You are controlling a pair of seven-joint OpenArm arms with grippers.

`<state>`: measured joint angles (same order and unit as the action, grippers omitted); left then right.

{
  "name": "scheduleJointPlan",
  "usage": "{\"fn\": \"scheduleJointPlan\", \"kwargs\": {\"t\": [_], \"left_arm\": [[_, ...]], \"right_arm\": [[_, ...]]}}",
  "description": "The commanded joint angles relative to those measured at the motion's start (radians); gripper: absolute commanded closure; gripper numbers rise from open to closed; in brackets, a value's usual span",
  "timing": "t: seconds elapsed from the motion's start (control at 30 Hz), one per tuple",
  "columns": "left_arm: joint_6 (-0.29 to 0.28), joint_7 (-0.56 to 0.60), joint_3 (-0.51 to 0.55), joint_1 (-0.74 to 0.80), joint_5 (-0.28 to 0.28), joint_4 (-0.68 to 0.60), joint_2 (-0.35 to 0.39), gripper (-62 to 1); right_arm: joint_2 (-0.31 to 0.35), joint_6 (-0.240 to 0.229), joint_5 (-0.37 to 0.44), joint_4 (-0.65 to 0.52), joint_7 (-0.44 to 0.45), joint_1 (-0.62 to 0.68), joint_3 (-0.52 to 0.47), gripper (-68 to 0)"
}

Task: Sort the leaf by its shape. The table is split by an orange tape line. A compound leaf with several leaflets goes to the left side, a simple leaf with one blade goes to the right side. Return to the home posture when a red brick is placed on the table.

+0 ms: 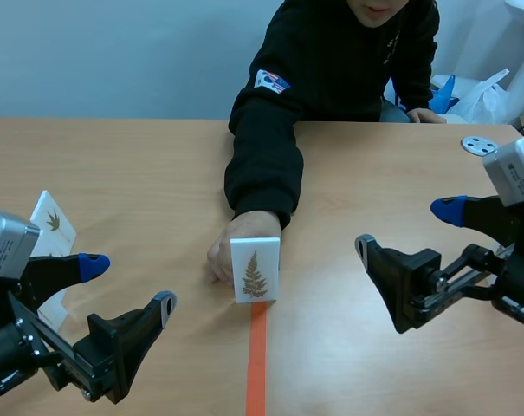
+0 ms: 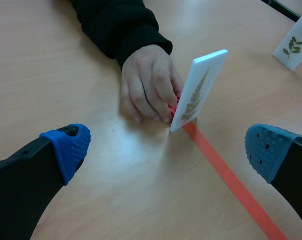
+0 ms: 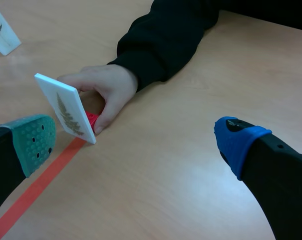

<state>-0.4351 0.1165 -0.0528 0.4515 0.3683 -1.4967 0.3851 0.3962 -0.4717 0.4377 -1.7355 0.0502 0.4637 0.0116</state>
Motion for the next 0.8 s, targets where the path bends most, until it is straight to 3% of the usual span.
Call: {"fn": "scheduleJointPlan", "kwargs": {"t": [0.0, 0.4, 0.63, 0.77], "left_arm": [[-0.005, 0.018, 0.002, -0.006, 0.01, -0.028, 0.0, -62.3], [-0.005, 0.019, 0.002, -0.006, 0.01, -0.028, 0.0, -62.3], [-0.005, 0.019, 0.002, -0.005, 0.01, -0.028, 0.0, -62.3], [-0.005, 0.019, 0.002, -0.005, 0.01, -0.028, 0.0, -62.3]], "right_arm": [[0.012, -0.001, 0.011, -0.006, 0.015, -0.016, 0.016, -67.9], [0.011, 0.007, -0.12, 0.023, 0.022, -0.101, 0.143, -67.9], [0.011, 0.007, -0.128, 0.193, 0.055, -0.243, 0.241, -67.9], [0.008, 0.007, -0.173, 0.314, 0.107, -0.331, 0.318, -67.9]]}}
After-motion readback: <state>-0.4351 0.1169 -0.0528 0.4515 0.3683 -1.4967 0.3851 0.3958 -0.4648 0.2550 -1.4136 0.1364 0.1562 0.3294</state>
